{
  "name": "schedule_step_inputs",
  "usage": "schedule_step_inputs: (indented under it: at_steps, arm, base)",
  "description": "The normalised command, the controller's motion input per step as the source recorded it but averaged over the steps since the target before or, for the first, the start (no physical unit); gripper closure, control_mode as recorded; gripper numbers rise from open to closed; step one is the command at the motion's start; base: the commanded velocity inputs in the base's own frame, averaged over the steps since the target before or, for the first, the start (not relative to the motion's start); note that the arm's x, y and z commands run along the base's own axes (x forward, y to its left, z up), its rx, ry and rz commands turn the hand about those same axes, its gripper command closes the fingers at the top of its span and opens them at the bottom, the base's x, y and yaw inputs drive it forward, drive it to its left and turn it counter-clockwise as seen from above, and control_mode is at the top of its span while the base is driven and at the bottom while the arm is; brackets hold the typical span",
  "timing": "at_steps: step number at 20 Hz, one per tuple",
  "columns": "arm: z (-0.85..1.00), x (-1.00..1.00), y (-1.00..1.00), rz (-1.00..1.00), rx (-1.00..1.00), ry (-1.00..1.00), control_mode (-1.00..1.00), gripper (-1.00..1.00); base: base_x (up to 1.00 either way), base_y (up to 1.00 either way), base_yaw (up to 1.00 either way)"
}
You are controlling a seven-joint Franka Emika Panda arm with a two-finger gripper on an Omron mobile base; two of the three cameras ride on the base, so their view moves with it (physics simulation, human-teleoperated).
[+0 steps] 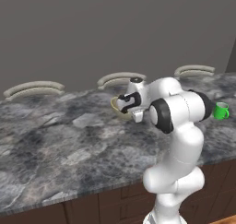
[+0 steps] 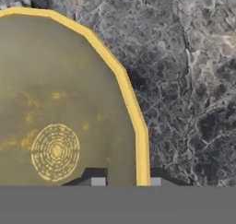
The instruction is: Clear the mugs and bowl far away from the sink.
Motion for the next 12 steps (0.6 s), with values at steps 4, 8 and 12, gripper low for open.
schedule_step_inputs:
  at_steps: [4,8,12]
  arm:
    - [-0.55,0.52,0.0,0.0,0.0,0.09,-1.0,1.0]
    - [-0.63,0.47,0.01,0.0,0.0,0.12,-1.0,-1.0]
    - [-0.09,0.17,0.04,0.0,0.0,0.03,-1.0,-1.0]
  base:
    - [0.0,0.0,0.0]
    - [0.0,0.0,0.0]
    - [0.0,0.0,0.0]
